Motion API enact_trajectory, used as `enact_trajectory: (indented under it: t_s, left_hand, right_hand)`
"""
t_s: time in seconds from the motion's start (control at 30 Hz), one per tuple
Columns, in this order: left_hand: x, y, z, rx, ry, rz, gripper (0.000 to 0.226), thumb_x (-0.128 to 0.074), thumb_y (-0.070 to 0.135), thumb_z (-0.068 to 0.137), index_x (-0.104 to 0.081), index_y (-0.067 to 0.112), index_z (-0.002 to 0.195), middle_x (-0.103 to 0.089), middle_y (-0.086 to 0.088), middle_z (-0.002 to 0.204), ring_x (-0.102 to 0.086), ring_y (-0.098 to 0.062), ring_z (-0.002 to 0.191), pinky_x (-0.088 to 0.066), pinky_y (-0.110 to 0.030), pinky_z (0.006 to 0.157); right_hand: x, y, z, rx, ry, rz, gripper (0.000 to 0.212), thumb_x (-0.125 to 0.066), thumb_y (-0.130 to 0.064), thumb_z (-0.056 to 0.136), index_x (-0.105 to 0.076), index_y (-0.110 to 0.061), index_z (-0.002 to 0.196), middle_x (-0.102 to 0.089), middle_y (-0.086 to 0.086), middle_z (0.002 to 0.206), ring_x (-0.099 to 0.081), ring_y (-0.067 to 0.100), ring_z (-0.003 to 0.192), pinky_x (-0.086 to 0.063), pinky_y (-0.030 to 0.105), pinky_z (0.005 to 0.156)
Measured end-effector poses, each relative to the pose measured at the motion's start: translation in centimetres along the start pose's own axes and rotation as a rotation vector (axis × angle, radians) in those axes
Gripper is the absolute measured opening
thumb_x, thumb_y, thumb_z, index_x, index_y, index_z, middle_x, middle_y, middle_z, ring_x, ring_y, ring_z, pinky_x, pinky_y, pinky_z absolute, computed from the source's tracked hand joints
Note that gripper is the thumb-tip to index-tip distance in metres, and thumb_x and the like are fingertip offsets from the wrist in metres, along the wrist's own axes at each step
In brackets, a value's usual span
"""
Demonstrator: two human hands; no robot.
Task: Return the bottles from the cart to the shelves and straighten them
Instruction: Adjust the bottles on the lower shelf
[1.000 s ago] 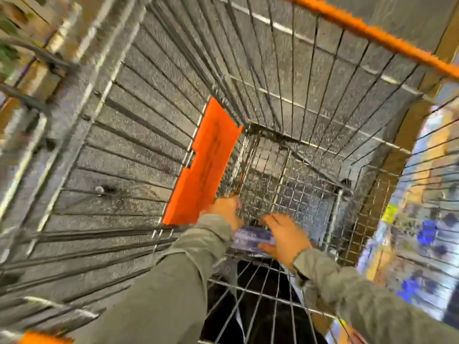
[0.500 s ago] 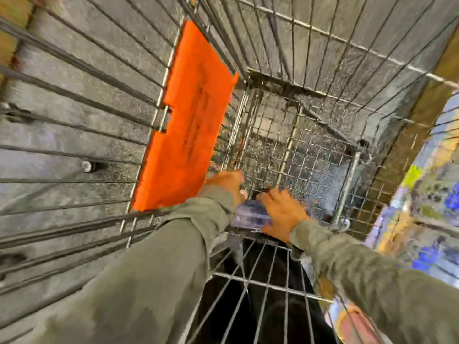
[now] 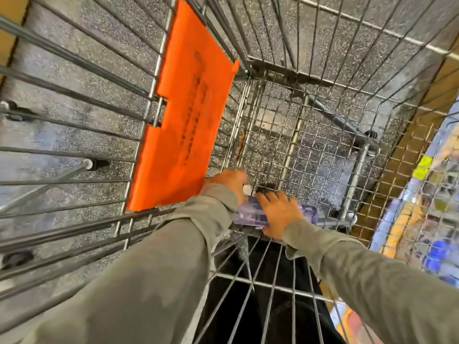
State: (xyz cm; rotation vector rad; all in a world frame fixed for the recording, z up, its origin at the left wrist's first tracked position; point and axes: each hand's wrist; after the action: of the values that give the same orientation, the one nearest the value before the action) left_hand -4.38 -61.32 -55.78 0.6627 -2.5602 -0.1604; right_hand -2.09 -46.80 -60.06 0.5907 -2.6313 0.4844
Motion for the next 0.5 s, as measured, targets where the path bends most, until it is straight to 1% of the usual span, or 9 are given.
enact_trajectory:
  t_s: [0.1,0.13,0.2,0.23,0.27,0.33,0.43,0.5]
  left_hand:
    - [0.9,-0.1,-0.3,0.047,0.013,-0.079,0.041,-0.068,0.017,0.085,-0.050,0.022,0.121,-0.055,-0.003,0.124,-0.058,-0.024,0.104,-0.050,-0.038,0.090]
    - [1.1,-0.1,-0.3,0.054,0.036,-0.105,0.041,-0.069,0.018,0.084,-0.050,0.023,0.120,-0.056,-0.002,0.123,-0.059,-0.023,0.101,-0.051,-0.035,0.087]
    - [1.8,0.0,-0.3,0.056,0.086,-0.143,0.036,-0.068,0.018,0.085,-0.051,0.025,0.116,-0.059,0.000,0.117,-0.061,-0.019,0.093,-0.052,-0.028,0.075]
    - [2.2,0.2,-0.4,0.056,0.094,-0.146,0.034,-0.067,0.019,0.085,-0.051,0.026,0.114,-0.060,0.002,0.113,-0.062,-0.018,0.089,-0.053,-0.028,0.072]
    - [2.6,0.3,-0.4,0.055,0.093,-0.138,0.032,-0.066,0.020,0.086,-0.051,0.028,0.113,-0.060,0.004,0.111,-0.063,-0.018,0.088,-0.054,-0.032,0.075]
    - [3.2,0.7,-0.6,0.047,0.106,-0.107,0.026,-0.063,0.021,0.088,-0.052,0.031,0.109,-0.061,0.005,0.107,-0.063,-0.019,0.091,-0.054,-0.037,0.083]
    - [4.2,1.3,-1.1,0.049,0.208,-0.147,0.020,-0.054,0.016,0.092,-0.056,0.032,0.103,-0.063,0.005,0.104,-0.062,-0.020,0.093,-0.053,-0.039,0.087]
    - [5.2,1.8,-1.6,0.073,0.300,-0.189,0.025,-0.048,0.011,0.093,-0.059,0.032,0.102,-0.066,0.002,0.105,-0.063,-0.022,0.094,-0.052,-0.039,0.089]
  right_hand:
    - [0.1,0.6,0.1,-0.015,-0.002,0.032,0.085,-0.067,-0.030,0.084,-0.012,-0.018,0.148,-0.031,0.010,0.148,-0.026,0.033,0.137,-0.027,0.053,0.112]
    - [0.2,0.9,0.0,-0.028,0.001,0.054,0.085,-0.066,-0.030,0.084,-0.012,-0.019,0.148,-0.031,0.010,0.149,-0.026,0.033,0.138,-0.026,0.053,0.112]
    - [0.4,1.6,-0.3,-0.048,0.020,0.104,0.085,-0.066,-0.030,0.085,-0.011,-0.020,0.149,-0.030,0.010,0.149,-0.025,0.032,0.139,-0.022,0.051,0.114]
    - [0.5,2.0,-0.6,-0.057,0.030,0.129,0.086,-0.065,-0.031,0.085,-0.010,-0.021,0.150,-0.029,0.009,0.150,-0.024,0.032,0.139,-0.021,0.050,0.115]
    - [0.7,2.4,-0.9,-0.064,0.042,0.153,0.088,-0.066,-0.034,0.085,-0.009,-0.021,0.150,-0.028,0.008,0.151,-0.024,0.031,0.139,-0.021,0.049,0.116]
    - [1.3,3.4,-1.4,-0.076,0.067,0.199,0.093,-0.068,-0.040,0.083,-0.008,-0.022,0.151,-0.028,0.007,0.151,-0.026,0.031,0.138,-0.026,0.047,0.115]
    - [2.7,4.5,-2.6,-0.094,0.133,0.257,0.095,-0.070,-0.041,0.081,-0.010,-0.020,0.151,-0.030,0.006,0.151,-0.027,0.029,0.137,-0.028,0.041,0.114]
    - [3.6,5.0,-3.6,-0.109,0.173,0.278,0.095,-0.072,-0.039,0.080,-0.011,-0.019,0.151,-0.033,0.007,0.149,-0.029,0.030,0.136,-0.029,0.041,0.113]
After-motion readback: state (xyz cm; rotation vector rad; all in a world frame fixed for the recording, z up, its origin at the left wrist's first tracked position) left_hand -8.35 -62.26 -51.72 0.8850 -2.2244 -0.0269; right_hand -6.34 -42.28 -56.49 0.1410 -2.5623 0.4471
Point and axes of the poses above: each hand's wrist, its own z-axis towards the middle knuckle, its own x-axis out of the back of the hand, y = z × x
